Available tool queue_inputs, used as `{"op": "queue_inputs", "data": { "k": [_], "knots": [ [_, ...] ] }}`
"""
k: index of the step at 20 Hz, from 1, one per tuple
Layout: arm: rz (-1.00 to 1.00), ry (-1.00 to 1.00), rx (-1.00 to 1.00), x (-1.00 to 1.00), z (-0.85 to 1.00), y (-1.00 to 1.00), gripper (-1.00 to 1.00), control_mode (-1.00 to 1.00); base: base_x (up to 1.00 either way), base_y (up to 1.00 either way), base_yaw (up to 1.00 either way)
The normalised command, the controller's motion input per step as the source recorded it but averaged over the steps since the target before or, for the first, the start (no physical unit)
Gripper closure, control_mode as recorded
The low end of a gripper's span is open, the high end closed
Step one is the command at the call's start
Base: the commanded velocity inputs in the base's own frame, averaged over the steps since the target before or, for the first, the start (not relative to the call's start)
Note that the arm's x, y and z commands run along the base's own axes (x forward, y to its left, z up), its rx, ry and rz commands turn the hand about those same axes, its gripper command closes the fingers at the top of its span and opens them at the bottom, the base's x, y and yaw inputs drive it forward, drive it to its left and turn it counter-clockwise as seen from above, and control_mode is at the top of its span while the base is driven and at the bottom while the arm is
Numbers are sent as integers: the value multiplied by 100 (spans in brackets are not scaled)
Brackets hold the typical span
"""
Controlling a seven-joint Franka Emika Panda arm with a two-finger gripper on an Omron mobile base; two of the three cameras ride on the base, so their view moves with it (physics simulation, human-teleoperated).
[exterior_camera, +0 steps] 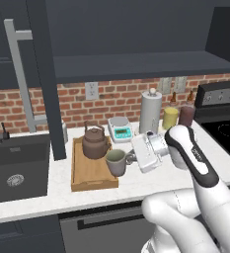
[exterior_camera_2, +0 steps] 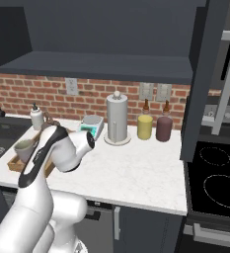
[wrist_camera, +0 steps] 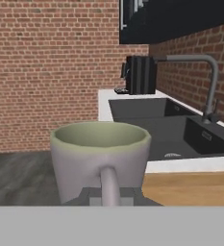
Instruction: Pick the kettle from the counter and place it on the tray. Then pick the mug from the cabinet and place it on the tray. Then close the cabinet doors.
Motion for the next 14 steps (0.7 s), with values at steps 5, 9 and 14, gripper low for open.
{"op": "queue_inputs", "data": {
  "k": [5, 9, 14],
  "knots": [
    [0, 0, 0, 34, -26, 13, 100, -100, 0, 0, 0],
    [0, 0, 0, 29, -22, 9, 100, -100, 0, 0, 0],
    [0, 0, 0, 25, -18, 9, 100, -100, 0, 0, 0]
  ]
}}
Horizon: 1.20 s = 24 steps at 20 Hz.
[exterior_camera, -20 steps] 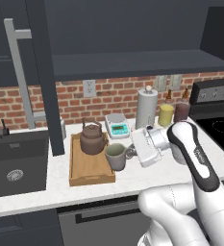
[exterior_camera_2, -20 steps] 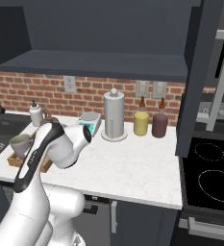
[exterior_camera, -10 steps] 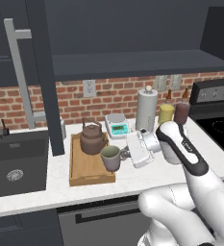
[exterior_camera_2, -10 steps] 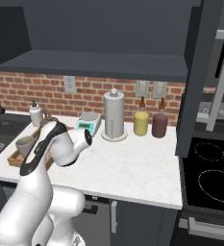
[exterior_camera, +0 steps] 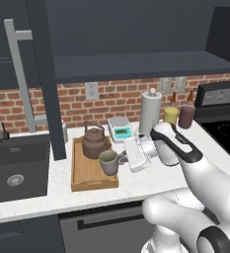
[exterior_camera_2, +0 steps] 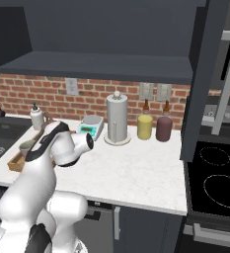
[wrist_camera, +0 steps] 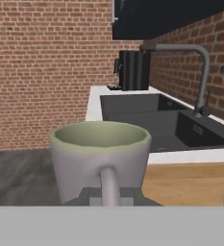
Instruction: Pick the kettle from the counter and place it on the tray. Then pick the mug from the cabinet and place it on the tray. Then close the cabinet doors.
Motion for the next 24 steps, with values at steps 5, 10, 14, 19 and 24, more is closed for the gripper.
{"op": "queue_inputs", "data": {
  "k": [5, 10, 14, 19, 24],
  "knots": [
    [0, 0, 0, 21, -16, 6, 100, -100, 0, 0, 0],
    [0, 0, 0, 8, -15, 0, 100, -100, 0, 0, 0],
    [0, -2, 0, 8, -14, 1, 100, -100, 0, 0, 0],
    [0, 0, 0, 16, -14, 10, 100, -100, 0, 0, 0],
    [0, 0, 0, 12, -16, 13, 100, -100, 0, 0, 0]
  ]
}}
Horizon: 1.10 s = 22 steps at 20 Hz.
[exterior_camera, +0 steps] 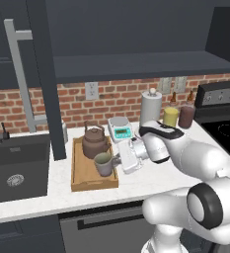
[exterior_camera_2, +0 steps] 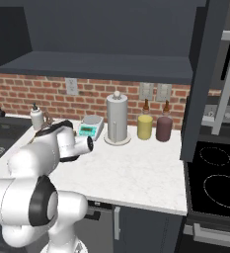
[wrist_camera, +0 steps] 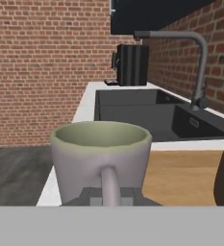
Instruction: Pick the kettle from the counter and place it on the tray. Then pick the mug from the cabinet and place it on the tray. Then close the cabinet doors.
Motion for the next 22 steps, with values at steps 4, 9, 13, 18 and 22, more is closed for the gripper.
{"op": "queue_inputs", "data": {
  "k": [4, 9, 13, 18, 22],
  "knots": [
    [0, 0, 0, 11, -17, 14, 100, -100, 0, 0, 0],
    [0, 0, 0, 15, -16, 11, 100, -100, 0, 0, 0],
    [0, 0, 0, 20, -8, 14, 100, -100, 0, 0, 0],
    [0, 0, 0, 15, -8, 10, 100, -100, 0, 0, 0],
    [0, 0, 0, 5, -5, 3, 100, -100, 0, 0, 0]
  ]
}}
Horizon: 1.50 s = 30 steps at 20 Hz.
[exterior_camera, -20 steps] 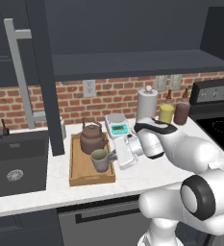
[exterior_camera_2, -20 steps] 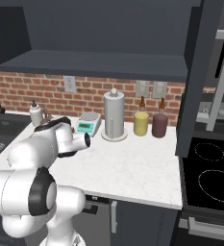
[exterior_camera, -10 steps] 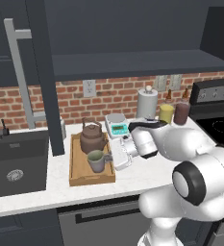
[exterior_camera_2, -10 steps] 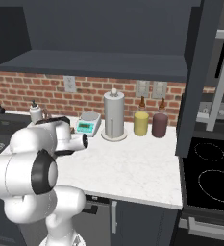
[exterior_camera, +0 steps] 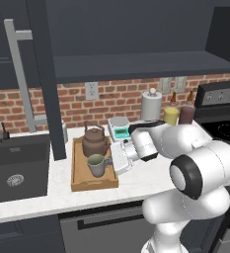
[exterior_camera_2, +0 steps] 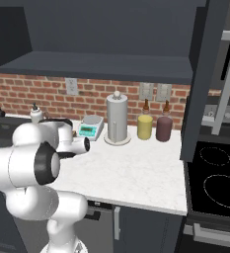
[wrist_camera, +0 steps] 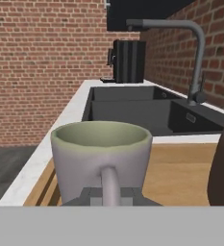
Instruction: Pick the kettle from the counter and place it on the tray. Then pick the mug from the cabinet and place it on the tray. Then close the cabinet doors.
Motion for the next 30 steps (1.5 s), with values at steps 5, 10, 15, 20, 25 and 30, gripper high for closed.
{"op": "queue_inputs", "data": {
  "k": [5, 10, 15, 20, 25, 30],
  "knots": [
    [0, 0, 0, 0, -10, 0, 100, -100, 0, 0, 0],
    [0, 0, 0, 0, -11, 0, 100, -100, 0, 0, 0],
    [0, 0, 0, 0, -9, 0, 100, -100, 0, 0, 0],
    [0, 0, 0, 0, -7, 0, 100, -100, 0, 0, 0],
    [0, 0, 0, 0, -8, 0, 100, -100, 0, 0, 0],
    [0, 0, 0, 0, -11, 0, 100, -100, 0, 0, 0]
  ]
}}
